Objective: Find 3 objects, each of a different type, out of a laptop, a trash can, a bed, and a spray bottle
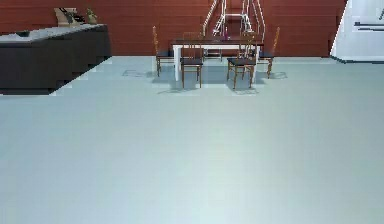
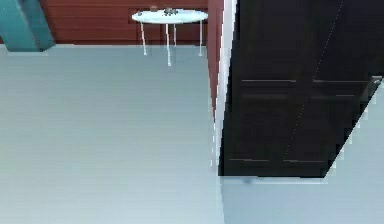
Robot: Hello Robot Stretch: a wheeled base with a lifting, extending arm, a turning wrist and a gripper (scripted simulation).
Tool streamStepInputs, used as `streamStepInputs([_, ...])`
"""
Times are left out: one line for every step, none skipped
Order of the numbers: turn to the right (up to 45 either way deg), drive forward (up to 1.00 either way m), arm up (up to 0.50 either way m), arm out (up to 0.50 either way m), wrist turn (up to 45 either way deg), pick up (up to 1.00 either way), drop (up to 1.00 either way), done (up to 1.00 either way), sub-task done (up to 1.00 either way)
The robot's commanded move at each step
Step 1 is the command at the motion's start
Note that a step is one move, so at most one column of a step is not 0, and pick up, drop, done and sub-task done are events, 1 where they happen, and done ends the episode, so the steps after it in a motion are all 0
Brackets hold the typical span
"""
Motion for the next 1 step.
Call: streamStepInputs([-42.0, 0.0, 0.0, 0.0, 0.0, 0.0, 0.0, 0.0, 0.0])
